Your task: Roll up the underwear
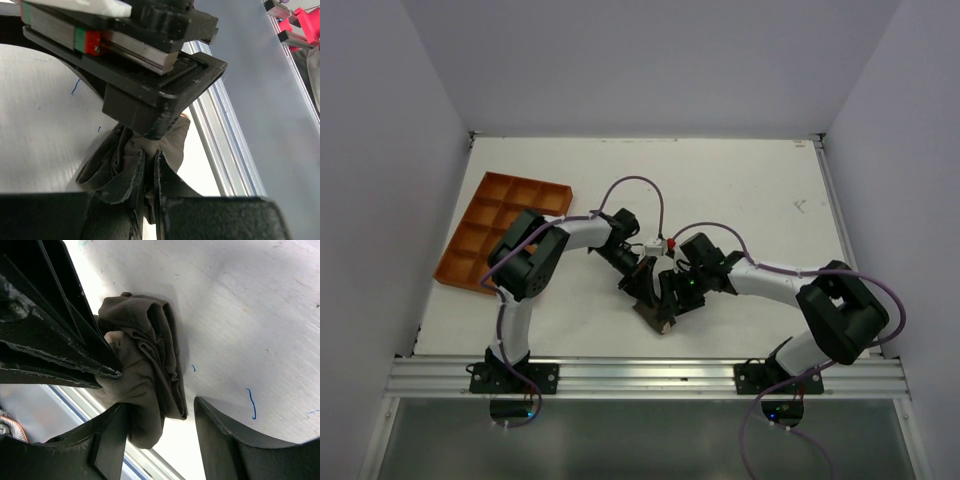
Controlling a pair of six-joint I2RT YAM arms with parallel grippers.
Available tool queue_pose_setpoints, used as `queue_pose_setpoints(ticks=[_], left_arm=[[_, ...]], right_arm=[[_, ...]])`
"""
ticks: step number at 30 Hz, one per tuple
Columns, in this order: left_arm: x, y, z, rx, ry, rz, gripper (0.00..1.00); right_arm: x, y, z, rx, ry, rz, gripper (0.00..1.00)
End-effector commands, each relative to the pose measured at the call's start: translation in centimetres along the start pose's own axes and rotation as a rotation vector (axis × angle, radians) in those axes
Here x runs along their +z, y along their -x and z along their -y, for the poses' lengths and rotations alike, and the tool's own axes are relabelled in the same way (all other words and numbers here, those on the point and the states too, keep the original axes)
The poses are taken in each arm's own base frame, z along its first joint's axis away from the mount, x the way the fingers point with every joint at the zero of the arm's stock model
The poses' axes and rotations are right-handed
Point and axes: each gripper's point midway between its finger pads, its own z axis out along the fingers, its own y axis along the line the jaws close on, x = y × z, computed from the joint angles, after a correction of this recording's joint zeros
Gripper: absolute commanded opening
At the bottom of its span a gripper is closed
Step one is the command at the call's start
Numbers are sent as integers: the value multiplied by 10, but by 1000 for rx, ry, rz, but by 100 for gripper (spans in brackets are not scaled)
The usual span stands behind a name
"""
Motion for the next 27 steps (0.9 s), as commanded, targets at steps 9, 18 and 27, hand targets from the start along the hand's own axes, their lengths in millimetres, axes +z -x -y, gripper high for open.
queue_pose_setpoints(ticks=[9,18,27], left_arm=[[5,-18,-33,12,95,-76,8],[6,-22,-34,-2,132,-58,7],[3,-23,-41,-12,188,-67,8]], right_arm=[[12,8,18,-7,-91,58,54],[27,-3,11,13,-77,20,53],[40,-13,15,67,-89,2,12]])
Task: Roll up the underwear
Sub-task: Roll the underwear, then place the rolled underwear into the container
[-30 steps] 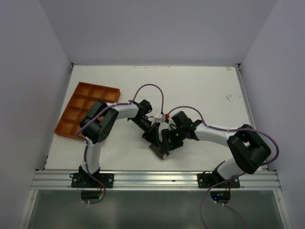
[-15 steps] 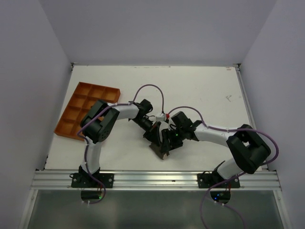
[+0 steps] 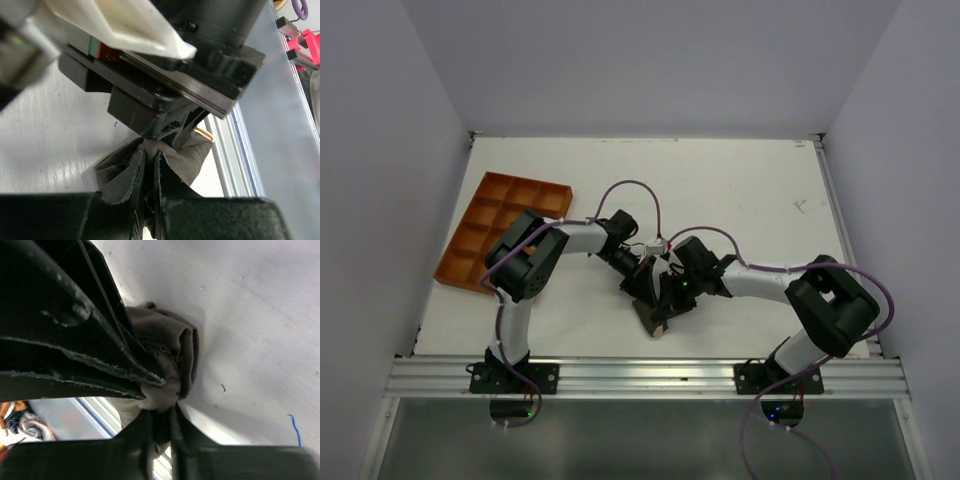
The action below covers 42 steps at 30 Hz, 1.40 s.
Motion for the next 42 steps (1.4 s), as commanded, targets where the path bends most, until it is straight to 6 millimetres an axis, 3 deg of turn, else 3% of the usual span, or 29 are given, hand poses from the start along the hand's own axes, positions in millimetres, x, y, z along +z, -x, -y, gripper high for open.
queue_pose_setpoints(ticks=[1,7,13,22,27,31,35,38,42], left_arm=[[1,-14,-29,37,145,-81,10],[-3,7,-36,-26,180,-26,6],[-15,39,-30,-6,217,13,22],[-54,80,-21,-8,306,108,28],[-105,115,-30,-47,537,198,28],[-180,139,-38,-95,820,312,28],[-235,162,-11,-96,985,433,30],[-260,168,8,-106,1040,491,37],[-282,168,24,-138,1086,529,33]], right_arm=[[21,-7,35,-17,-148,30,4],[15,-6,31,-24,-123,74,0],[5,2,16,-57,-80,122,0],[-3,11,3,-77,-50,161,0],[-9,21,-10,-101,-39,196,0],[-14,32,-19,-126,-44,217,0],[-21,55,-35,-164,-42,257,0],[-22,70,-48,-182,-25,269,0],[-22,84,-60,-198,-8,286,0]])
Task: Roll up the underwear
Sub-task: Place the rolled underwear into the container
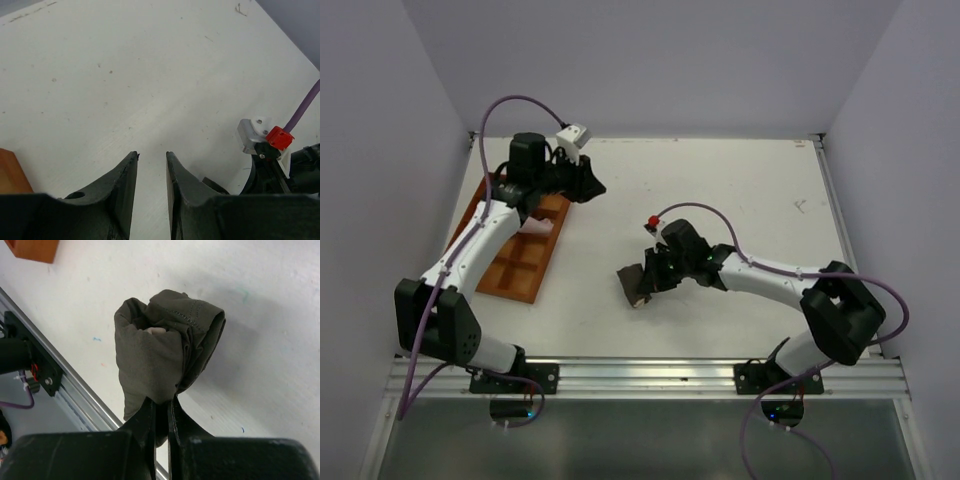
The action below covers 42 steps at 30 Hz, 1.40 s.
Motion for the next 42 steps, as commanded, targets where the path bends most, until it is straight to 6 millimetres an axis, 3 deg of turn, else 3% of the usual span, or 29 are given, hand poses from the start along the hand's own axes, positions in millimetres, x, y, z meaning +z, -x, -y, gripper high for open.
queue_pose_setpoints(ticks=[1,7,8,10,11,12,13,14,15,16,17,20,23,28,30,35,38,42], left_arm=[[-23,17,-9,-61,89,30,32],[-68,53,-12,-110,247,154,34],[-85,64,-10,-122,299,213,35],[-101,79,-2,-209,317,313,36],[-112,79,8,-231,304,358,36],[-118,83,14,-283,288,396,38],[-123,85,19,-299,280,420,38],[-130,86,29,-305,255,437,38],[-135,88,34,-315,246,448,38],[-140,84,36,-325,255,436,38],[-152,86,41,-313,269,459,38],[-177,67,34,-287,402,430,39],[-201,71,33,-252,484,453,39],[-213,57,36,-242,513,433,39],[-213,48,33,-250,534,423,39],[-208,13,10,-270,636,379,39],[-205,6,4,-292,655,376,38],[-202,13,3,-288,646,395,38]], right_arm=[[2,21,-10,-49,5,33,0],[12,55,-22,-116,6,66,0],[9,76,-34,-137,24,107,0],[17,93,-36,-167,3,128,0],[15,116,-50,-191,11,176,0],[16,126,-55,-208,9,193,0],[30,130,-54,-231,0,186,0],[29,154,-75,-259,34,232,0],[33,164,-82,-275,42,241,0],[56,158,-74,-291,13,188,0],[54,179,-99,-331,39,237,0],[82,190,-133,-394,82,262,0],[106,185,-174,-442,164,269,0],[133,161,-239,-471,317,280,0],[155,146,-239,-471,315,250,0],[185,116,-244,-455,349,216,0],[202,104,-232,-437,327,196,0],[215,98,-208,-445,245,191,0]])
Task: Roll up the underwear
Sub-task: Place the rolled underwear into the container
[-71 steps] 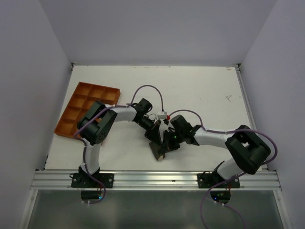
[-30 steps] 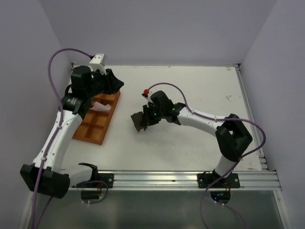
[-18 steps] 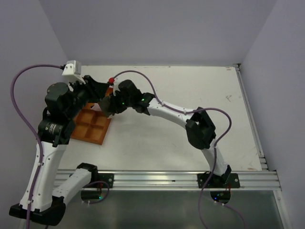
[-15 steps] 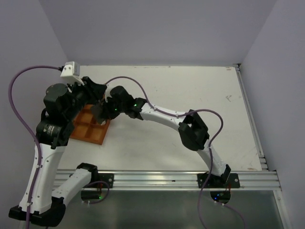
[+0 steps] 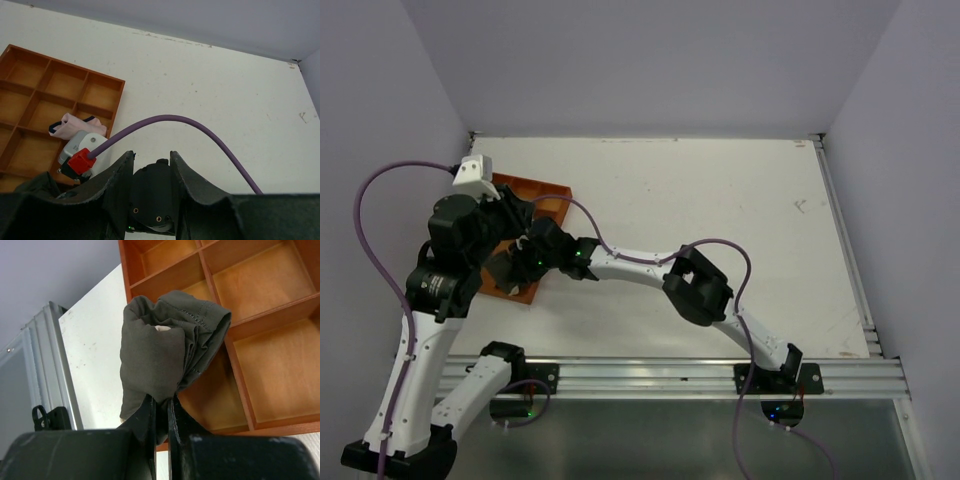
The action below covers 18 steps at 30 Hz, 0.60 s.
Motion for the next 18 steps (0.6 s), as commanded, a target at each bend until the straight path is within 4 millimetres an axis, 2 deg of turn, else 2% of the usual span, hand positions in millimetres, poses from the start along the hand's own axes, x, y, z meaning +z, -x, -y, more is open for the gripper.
queue_pose_setpoints(ticks=[1,8,13,15,18], left_arm=[[5,10,-3,0,21,35,38],[13,8,-8,1,47,41,39],[25,14,-11,13,77,39,40],[32,16,-12,6,90,40,41],[40,28,-5,-29,72,72,41]], right_arm=[[6,-10,23,-11,-74,7,0],[15,-24,31,-38,-65,-27,0],[14,-39,56,-52,-142,-57,0],[10,-32,64,-55,-159,-26,0],[8,-36,72,-66,-169,-36,0]])
